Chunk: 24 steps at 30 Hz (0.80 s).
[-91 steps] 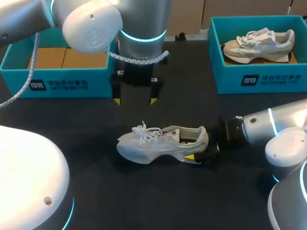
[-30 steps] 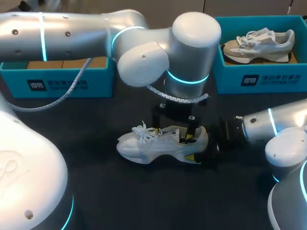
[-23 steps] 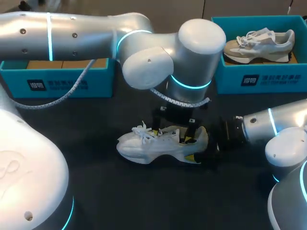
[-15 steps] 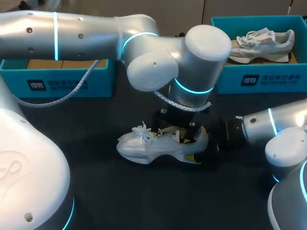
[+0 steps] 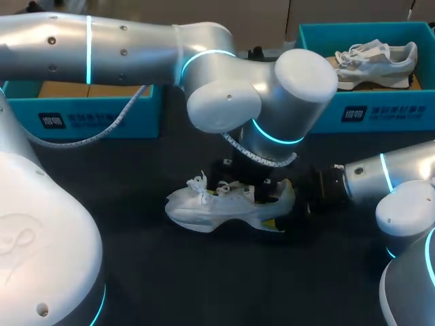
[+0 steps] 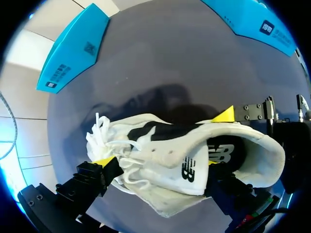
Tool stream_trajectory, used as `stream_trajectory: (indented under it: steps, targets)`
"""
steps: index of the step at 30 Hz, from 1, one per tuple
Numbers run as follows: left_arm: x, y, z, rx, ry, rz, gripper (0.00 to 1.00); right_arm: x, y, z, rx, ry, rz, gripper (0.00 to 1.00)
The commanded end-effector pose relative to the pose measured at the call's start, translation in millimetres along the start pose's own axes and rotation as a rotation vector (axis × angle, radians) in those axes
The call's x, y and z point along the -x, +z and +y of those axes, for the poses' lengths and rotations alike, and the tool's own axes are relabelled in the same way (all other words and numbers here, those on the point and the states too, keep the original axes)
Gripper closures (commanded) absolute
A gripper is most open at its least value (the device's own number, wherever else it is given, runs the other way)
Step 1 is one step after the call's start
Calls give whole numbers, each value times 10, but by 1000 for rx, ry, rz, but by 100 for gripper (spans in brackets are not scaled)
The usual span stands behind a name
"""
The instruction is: Take the shoe out of the shoebox, open the shoe tongue, remove and reinsert the insole, then place the shoe into the shoebox
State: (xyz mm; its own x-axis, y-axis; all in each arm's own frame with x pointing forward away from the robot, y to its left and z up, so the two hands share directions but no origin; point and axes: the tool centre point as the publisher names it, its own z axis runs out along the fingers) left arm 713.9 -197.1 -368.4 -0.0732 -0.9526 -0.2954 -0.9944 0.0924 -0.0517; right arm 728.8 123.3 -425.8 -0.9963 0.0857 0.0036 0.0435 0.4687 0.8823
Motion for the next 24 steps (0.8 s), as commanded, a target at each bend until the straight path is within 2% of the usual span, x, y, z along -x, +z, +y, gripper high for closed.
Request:
stream_trajectory:
  steps: [1, 10, 19, 20, 21, 24]
  targets:
    - [98, -48, -5, 0, -22, -28, 0, -6, 57, -5, -6, 1, -2, 100]
    - [393, -158, -61, 19, -100, -56, 0, -6, 57, -5, -6, 1, -2, 100]
    - [435, -279, -84, 61, -112, 26, 0, -6, 57, -5, -6, 1, -2, 100]
    - [431, -286, -80, 66, -109, 32, 2, -6, 57, -5, -6, 1, -2, 100]
    - [420, -297, -76, 69, -108, 38, 14, -6, 57, -5, -6, 1, -2, 100]
    - [382, -307, -62, 83, -94, 57, 32, -6, 57, -5, -6, 1, -2, 100]
